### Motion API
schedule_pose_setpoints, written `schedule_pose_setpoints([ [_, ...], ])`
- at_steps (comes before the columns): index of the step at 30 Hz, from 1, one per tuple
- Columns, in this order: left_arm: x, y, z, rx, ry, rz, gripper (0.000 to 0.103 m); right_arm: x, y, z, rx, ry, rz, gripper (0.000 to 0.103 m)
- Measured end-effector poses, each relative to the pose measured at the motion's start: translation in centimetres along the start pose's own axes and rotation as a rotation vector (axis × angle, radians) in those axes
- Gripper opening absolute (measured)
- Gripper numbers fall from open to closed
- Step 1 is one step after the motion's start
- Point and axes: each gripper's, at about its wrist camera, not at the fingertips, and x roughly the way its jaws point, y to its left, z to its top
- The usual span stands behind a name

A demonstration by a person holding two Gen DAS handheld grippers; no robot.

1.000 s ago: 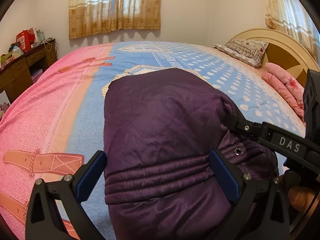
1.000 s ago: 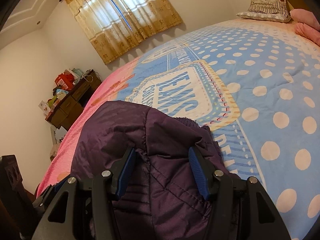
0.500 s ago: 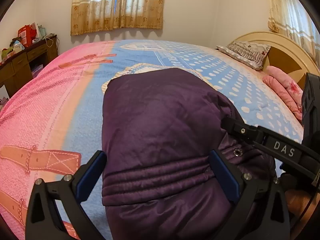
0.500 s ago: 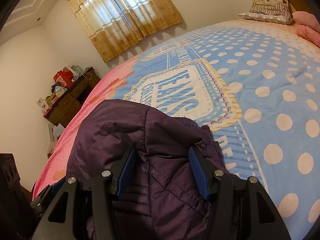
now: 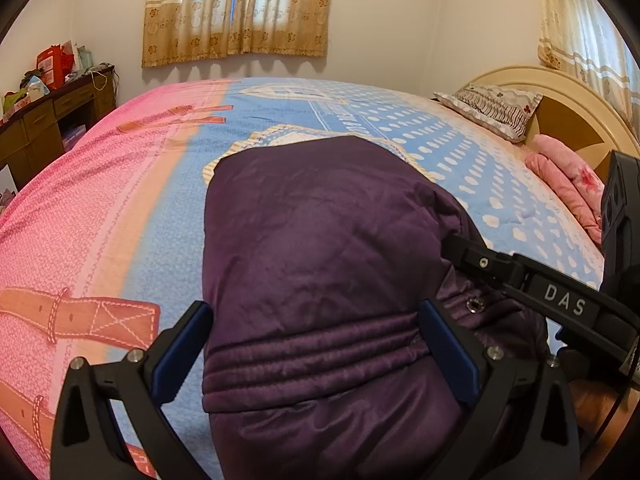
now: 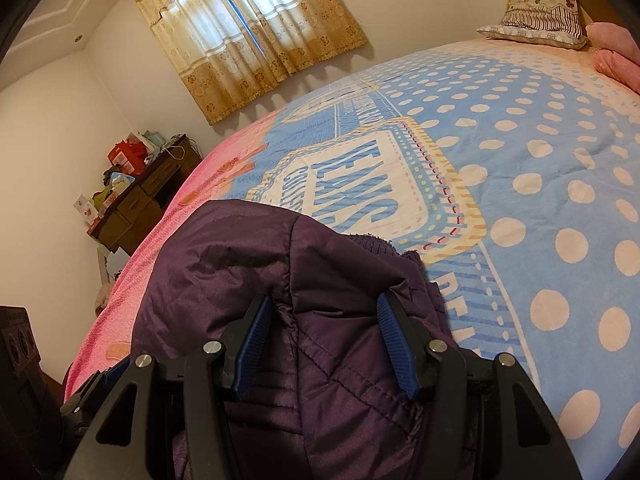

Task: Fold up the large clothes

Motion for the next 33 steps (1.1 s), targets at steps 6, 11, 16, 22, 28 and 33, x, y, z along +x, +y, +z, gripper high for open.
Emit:
schedule_pose_setpoints([
  [6, 0.0, 0.5, 0.3, -0.008, 0.03, -0.042, 0.103, -0.3, 0.2, 0.2, -0.027, -0.004, -0.01, 0.057],
  [11, -0.9, 2.0, 0.0, -0.045, 0.053, -0.111, 0.103, -2.4, 0.5, 0.0, -0.062, -0.095, -0.047, 0.057],
  [16, -1.5, 3.3, -0.4, -0.103, 0.081, -0.164, 0.103, -4.9, 0.8, -0.4, -0.101, -0.221, -0.172, 0.084],
  [22, 0.6, 5.7, -1.1, -0.272, 0.19, -0.336, 0.103, -1.3, -2.4, 0.9, -0.016, 0.03, -0.099, 0.093],
  [28, 2.1, 6.5, -1.1, -0.287, 0.213, -0.447, 0.103, 3.8, -8.3, 2.1, 0.232, 0.261, 0.27, 0.093],
  [33, 2.8, 6.9, -1.4, -0.31, 0.192, -0.515, 0.103, 5.6, -8.7, 2.6, 0.219, 0.299, 0.353, 0.087],
])
